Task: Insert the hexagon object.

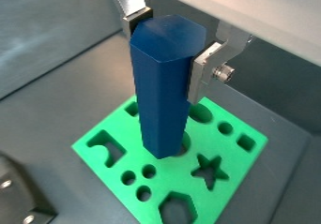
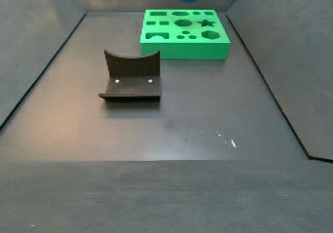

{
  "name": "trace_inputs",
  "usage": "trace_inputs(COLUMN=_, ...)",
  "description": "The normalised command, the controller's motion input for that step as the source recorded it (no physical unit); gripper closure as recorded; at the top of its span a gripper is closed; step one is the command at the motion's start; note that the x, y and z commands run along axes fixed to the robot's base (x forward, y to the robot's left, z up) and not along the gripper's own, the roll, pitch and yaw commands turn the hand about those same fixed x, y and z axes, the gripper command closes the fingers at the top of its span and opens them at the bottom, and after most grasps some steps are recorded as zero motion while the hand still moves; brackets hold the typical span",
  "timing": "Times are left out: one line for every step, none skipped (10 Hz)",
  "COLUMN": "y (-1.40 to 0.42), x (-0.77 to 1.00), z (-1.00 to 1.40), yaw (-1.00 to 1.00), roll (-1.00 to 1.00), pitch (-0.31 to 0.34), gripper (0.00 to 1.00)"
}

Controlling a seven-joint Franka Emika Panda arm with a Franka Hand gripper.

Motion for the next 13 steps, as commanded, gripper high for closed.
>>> trace_inputs(y=0.0, x=-0.2, z=-0.44, yaw=-0.93, roll=-0.06, pitch=-0.111, gripper=1.0)
trace_inputs(y=0.02, x=-0.28, z=-0.43, yaw=-0.95, roll=0.0, pitch=-0.044, gripper=1.0)
trace_inputs(y=0.13, x=-0.39, z=-0.46, yaw=-0.82, roll=0.0, pitch=-0.011, gripper=1.0)
trace_inputs(y=0.61, x=-0.39, z=-0.29, yaw=-0.28, roll=-0.02, pitch=-0.036, gripper=1.0)
trace_inputs(y=0.7, x=-0.36, z=-0.26, yaw=-0.18, roll=-0.04, pitch=-0.036, gripper=1.0)
trace_inputs(y=0.31, x=-0.15, z=-0.26, yaw=-0.51, roll=-0.13, pitch=-0.049, gripper=1.0)
trace_inputs(y=0.14, x=-0.25, z=-0.17, yaw=-0.63, roll=-0.13, pitch=-0.067, gripper=1.0)
trace_inputs(y=0.06, x=-0.23, z=-0.17, yaw=-0.64, roll=-0.2, pitch=-0.106, gripper=1.0)
trace_inputs(y=0.23, x=-0.25, z=-0.2, yaw=-0.47, roll=-0.23, pitch=-0.123, gripper=1.0)
trace_inputs(y=0.25, x=-0.35, z=-0.24, yaw=-0.2, roll=-0.23, pitch=-0.18, gripper=1.0)
trace_inputs(y=0.17, x=-0.17, z=-0.26, yaw=-0.21, roll=-0.22, pitch=-0.141, gripper=1.0)
trace_inputs(y=0.06, x=0.0, z=-0.27, yaw=-0.19, roll=-0.24, pitch=-0.137, gripper=1.0)
trace_inputs(y=0.0, x=0.0, z=-0.27, yaw=-0.18, roll=-0.29, pitch=-0.144, gripper=1.0)
